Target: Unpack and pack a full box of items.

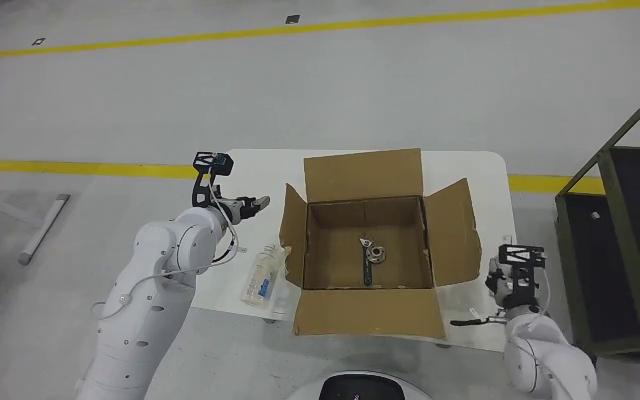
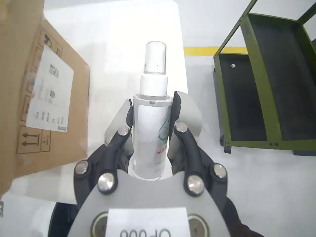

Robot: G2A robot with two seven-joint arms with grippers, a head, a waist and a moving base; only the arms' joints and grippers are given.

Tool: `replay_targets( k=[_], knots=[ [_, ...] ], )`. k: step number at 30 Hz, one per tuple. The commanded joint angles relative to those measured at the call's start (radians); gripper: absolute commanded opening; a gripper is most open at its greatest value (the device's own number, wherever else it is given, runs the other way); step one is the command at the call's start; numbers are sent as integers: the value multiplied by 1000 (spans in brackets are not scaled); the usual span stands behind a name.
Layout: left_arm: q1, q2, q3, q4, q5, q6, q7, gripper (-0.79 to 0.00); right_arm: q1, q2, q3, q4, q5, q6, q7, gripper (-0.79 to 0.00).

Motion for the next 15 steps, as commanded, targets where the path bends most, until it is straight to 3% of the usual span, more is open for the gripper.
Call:
replay_targets(
  k=[1, 8, 15],
  knots=[
    [0, 0, 0, 0, 0, 0, 0, 0, 23, 0, -19, 50, -8, -2, 13, -785],
    [0, 0, 0, 0, 0, 0, 0, 0, 74, 2, -50, 176, -61, -10, 75, -785],
    [0, 0, 0, 0, 0, 0, 0, 0, 80, 2, -51, 180, -42, -21, 160, -785]
  ],
)
